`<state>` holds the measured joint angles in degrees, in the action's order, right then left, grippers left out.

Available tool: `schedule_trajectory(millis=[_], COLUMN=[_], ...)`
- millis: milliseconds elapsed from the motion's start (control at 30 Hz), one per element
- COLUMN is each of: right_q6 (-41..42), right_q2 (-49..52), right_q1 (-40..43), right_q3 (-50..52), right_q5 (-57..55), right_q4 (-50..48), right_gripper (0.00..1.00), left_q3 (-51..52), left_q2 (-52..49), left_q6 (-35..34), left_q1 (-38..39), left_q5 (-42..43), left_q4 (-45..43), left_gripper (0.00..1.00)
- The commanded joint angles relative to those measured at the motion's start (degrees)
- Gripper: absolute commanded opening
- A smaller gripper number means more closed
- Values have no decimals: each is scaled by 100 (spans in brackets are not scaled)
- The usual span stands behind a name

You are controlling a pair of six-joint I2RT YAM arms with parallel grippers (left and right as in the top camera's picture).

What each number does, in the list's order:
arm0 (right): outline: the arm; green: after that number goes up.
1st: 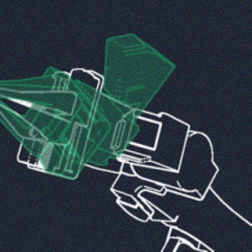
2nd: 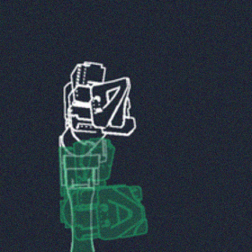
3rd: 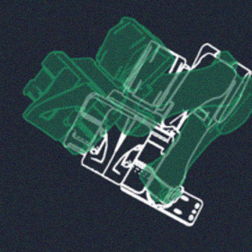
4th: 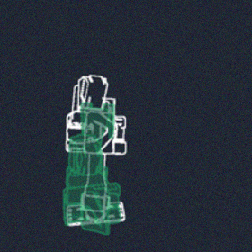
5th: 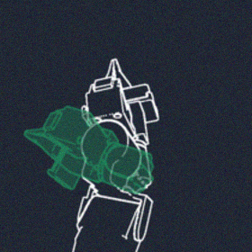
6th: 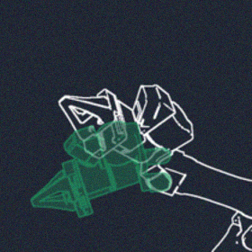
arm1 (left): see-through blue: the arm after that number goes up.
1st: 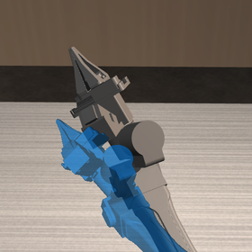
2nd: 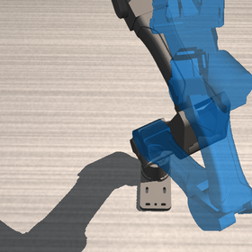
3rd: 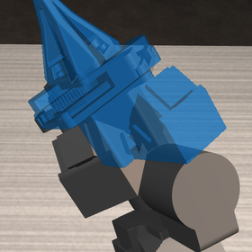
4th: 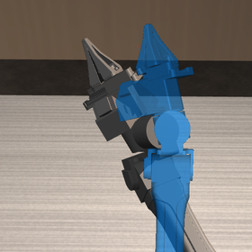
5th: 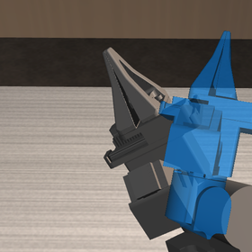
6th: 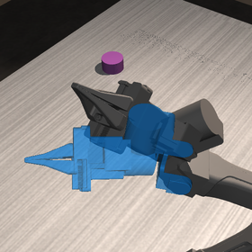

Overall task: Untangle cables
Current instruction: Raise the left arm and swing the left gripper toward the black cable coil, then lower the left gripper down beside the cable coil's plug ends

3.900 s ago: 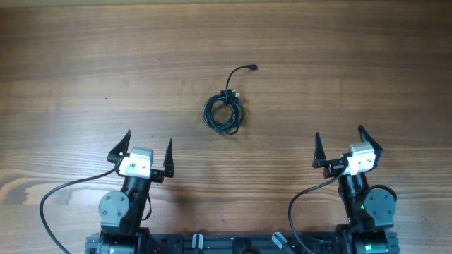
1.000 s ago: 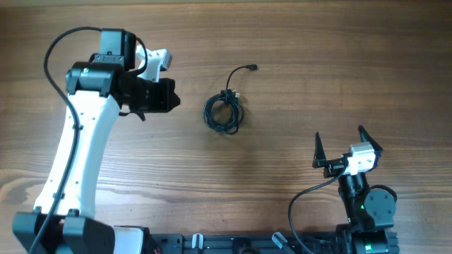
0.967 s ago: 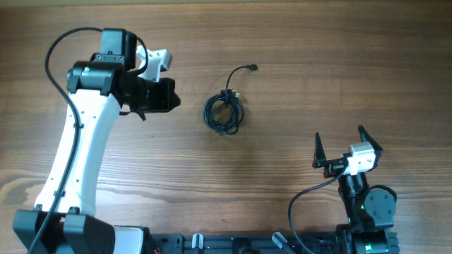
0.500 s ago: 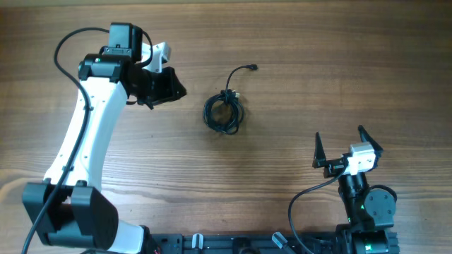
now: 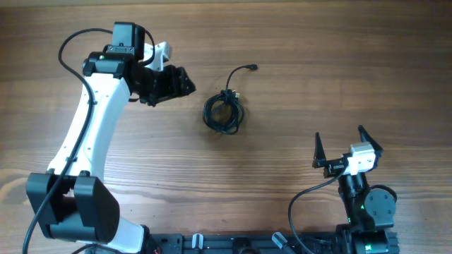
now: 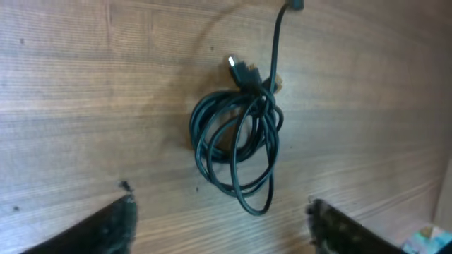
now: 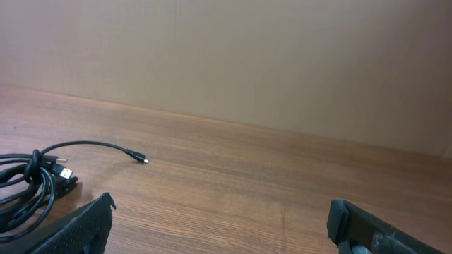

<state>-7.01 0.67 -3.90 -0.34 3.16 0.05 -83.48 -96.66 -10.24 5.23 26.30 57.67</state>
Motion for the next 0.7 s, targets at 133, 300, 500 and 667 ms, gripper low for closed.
schedule_trajectory(millis=[133,300,500,667], right_q6=[-48,-48,-48,-48], right_q2=[-39,-39,-39,-39], right_q1=[-26,-26,-26,-26], right_q3=[4,4,4,4], right_q5=[-15,-15,-15,-15], right_q4=[-11,-11,-11,-11], right_gripper=[100,100,100,100], left_q3=[-83,-83,-83,-72], left_q2=[-85,-87,-87,-140], left_q6=[-201,-719,-719,-732], left_q1=[153,310,367,367], left_q5=[-33,-846,-887,-885], left_q4=[-286,-334,-446,-496], left_gripper=[100,100,100,100])
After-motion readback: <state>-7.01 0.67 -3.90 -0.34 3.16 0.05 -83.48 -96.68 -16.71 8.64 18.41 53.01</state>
